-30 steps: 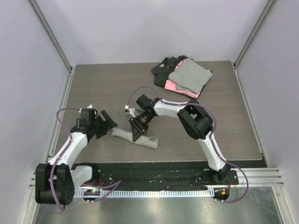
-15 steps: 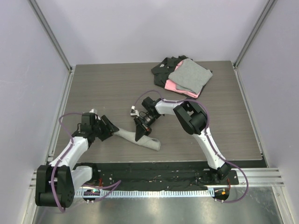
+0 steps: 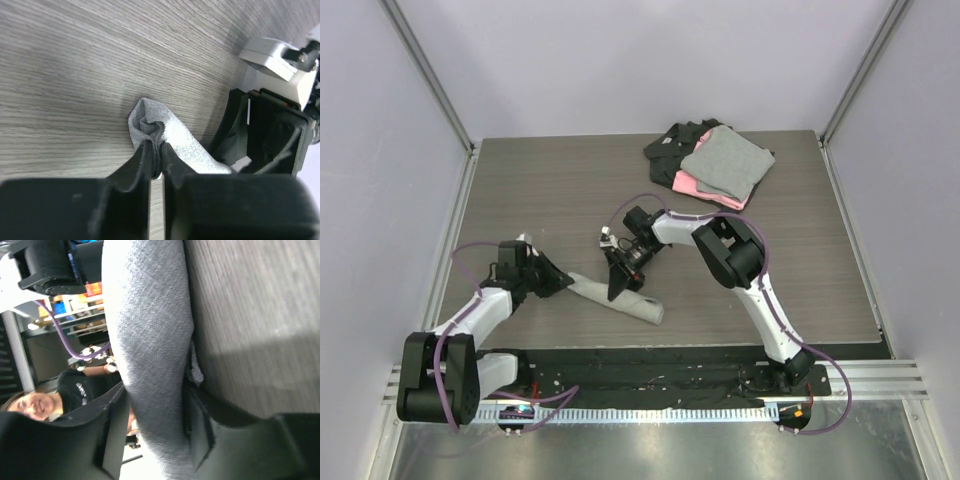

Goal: Fold the napkin, place the utensils inside, and roll it up
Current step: Roll the napkin with the utensil

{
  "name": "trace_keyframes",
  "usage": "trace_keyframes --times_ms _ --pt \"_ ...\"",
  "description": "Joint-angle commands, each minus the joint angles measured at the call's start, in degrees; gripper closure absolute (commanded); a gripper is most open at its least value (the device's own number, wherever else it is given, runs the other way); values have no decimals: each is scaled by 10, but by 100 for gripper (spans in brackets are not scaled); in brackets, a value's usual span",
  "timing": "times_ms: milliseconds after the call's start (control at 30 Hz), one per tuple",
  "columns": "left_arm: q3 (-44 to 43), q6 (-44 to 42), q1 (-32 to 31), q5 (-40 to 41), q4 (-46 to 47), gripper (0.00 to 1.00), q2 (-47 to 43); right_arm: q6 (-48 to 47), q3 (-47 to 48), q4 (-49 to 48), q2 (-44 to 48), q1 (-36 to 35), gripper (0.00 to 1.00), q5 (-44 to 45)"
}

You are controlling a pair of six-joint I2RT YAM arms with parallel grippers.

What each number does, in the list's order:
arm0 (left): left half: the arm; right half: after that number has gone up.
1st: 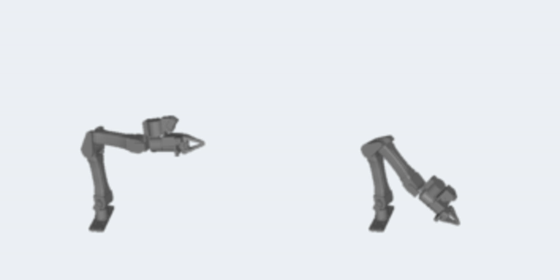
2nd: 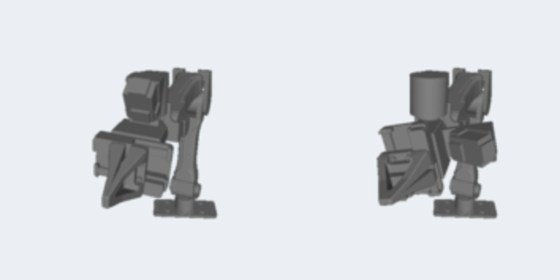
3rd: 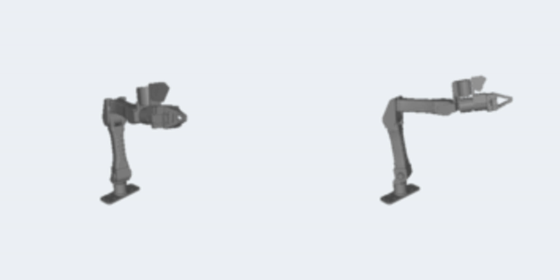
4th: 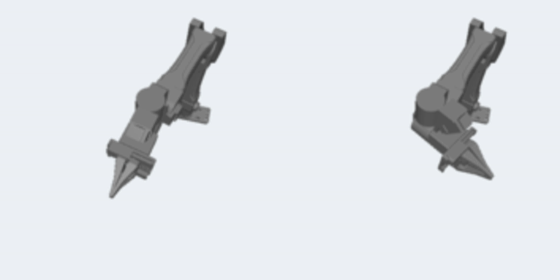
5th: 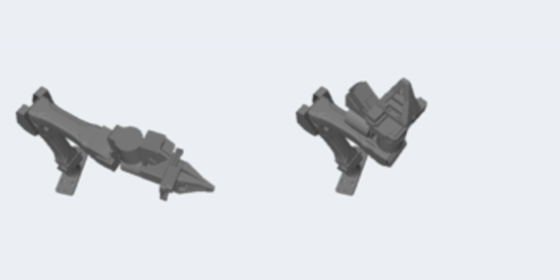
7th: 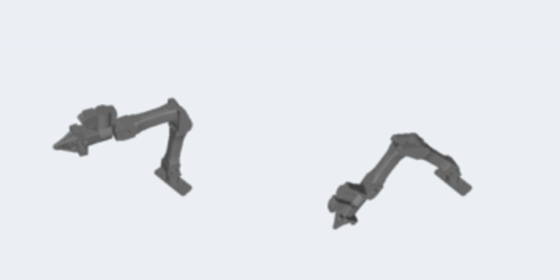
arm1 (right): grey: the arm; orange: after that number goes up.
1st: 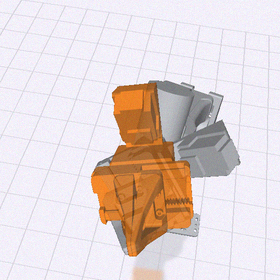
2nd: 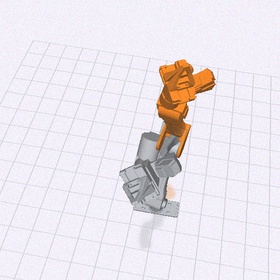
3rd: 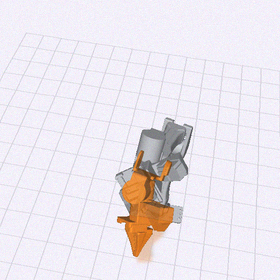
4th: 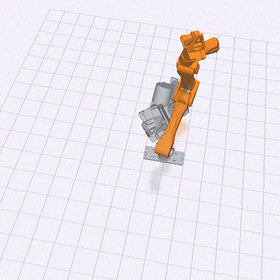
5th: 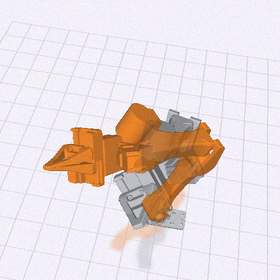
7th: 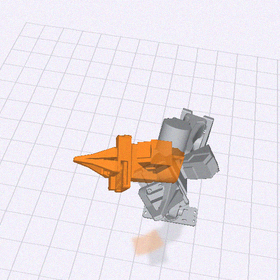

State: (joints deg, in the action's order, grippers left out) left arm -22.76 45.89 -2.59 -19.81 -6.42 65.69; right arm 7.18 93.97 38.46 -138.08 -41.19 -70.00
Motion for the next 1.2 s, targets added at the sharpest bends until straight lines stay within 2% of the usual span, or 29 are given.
trace_keyframes --times_ms 0,100,167,267,367,400,467,500,600,733,833,1167 --pt "-11 -2 3 -5 17 94 10 -1 -9 -30 37 -1 44 175" --pt "-21 -4 3 -7 1 100 17 1 -18 -49 94 -2 35 219" --pt "-30 -5 3 -5 -14 100 23 0 -22 -56 123 -4 29 251" --pt "-60 -17 3 -2 -54 100 38 -14 -32 -63 176 -19 25 317" --pt "-79 -26 3 -7 -82 100 51 -38 -70 -102 242 -59 22 446" --pt "-83 -31 3 -8 -91 100 58 -56 -84 -116 257 -72 22 523" --pt "-94 -33 3 -13 -98 100 66 -69 -131 -165 302 -106 22 612" --pt "-98 -41 3 -17 -105 100 71 -90 -149 -183 314 -145 21 694" --pt "-113 -49 3 -30 -115 100 93 -143 -199 -239 340 -213 22 835" --pt "-116 -48 3 -31 -115 100 95 -172 -232 -287 343 -256 22 870" --pt "-119 -50 3 -30 -118 100 95 -176 -228 -286 328 -269 25 870" --pt "-124 -53 3 -36 -120 100 101 -190 -222 -276 269 -273 37 868"
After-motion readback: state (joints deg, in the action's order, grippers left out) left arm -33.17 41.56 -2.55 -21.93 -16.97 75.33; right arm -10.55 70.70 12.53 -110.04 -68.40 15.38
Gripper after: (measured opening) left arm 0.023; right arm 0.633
